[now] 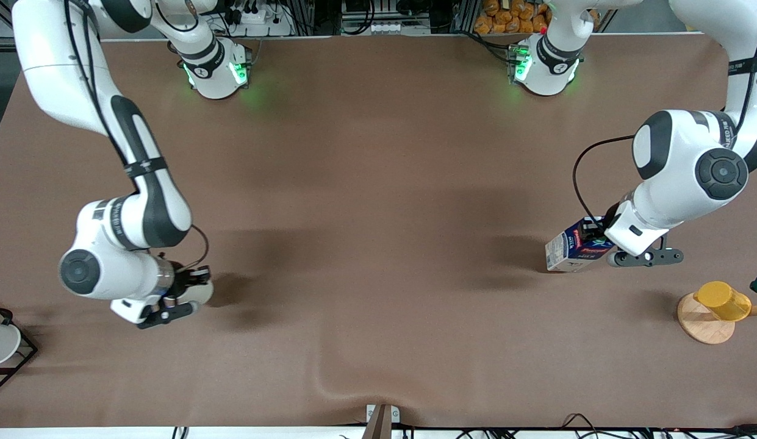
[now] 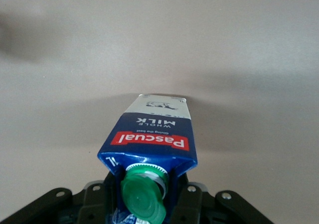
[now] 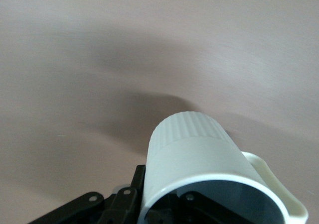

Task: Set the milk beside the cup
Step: 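Carry the mug with the right gripper while the left gripper lifts the carton, then release the mug and withdraw the right gripper while the left gripper carries the carton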

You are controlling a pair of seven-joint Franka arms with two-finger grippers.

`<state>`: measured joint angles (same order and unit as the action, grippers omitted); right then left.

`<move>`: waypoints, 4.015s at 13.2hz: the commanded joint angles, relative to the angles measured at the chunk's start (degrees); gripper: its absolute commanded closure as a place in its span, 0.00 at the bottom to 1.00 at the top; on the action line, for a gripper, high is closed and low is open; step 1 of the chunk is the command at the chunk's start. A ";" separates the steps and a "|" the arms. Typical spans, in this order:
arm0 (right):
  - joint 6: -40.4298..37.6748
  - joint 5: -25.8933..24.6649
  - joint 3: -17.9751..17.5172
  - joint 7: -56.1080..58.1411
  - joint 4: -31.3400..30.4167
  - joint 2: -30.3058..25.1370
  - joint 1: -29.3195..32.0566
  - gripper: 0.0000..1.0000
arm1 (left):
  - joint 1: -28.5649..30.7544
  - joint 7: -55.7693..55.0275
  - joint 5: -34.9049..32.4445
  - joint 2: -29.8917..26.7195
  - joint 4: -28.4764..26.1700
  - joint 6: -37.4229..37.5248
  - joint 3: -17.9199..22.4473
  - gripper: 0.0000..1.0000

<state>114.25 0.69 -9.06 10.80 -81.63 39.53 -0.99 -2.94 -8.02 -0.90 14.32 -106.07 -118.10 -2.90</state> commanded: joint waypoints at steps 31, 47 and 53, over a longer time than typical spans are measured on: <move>4.86 1.16 -0.96 -43.50 15.36 9.17 -26.44 0.00 | -1.54 -13.39 0.90 -0.08 11.93 13.33 -14.48 0.53; -14.32 -0.16 0.09 -9.75 -13.71 -34.14 1.42 0.00 | -26.76 -46.73 -5.32 15.38 25.81 11.93 -15.99 0.53; -18.10 -0.16 10.70 -9.75 -15.66 -41.19 -3.66 0.00 | -29.23 -46.38 -5.95 20.13 29.78 8.33 -15.90 0.53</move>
<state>96.30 0.80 -2.25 0.65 -95.26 1.04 -1.72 -30.58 -53.84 -5.33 32.49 -79.08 -109.23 -19.32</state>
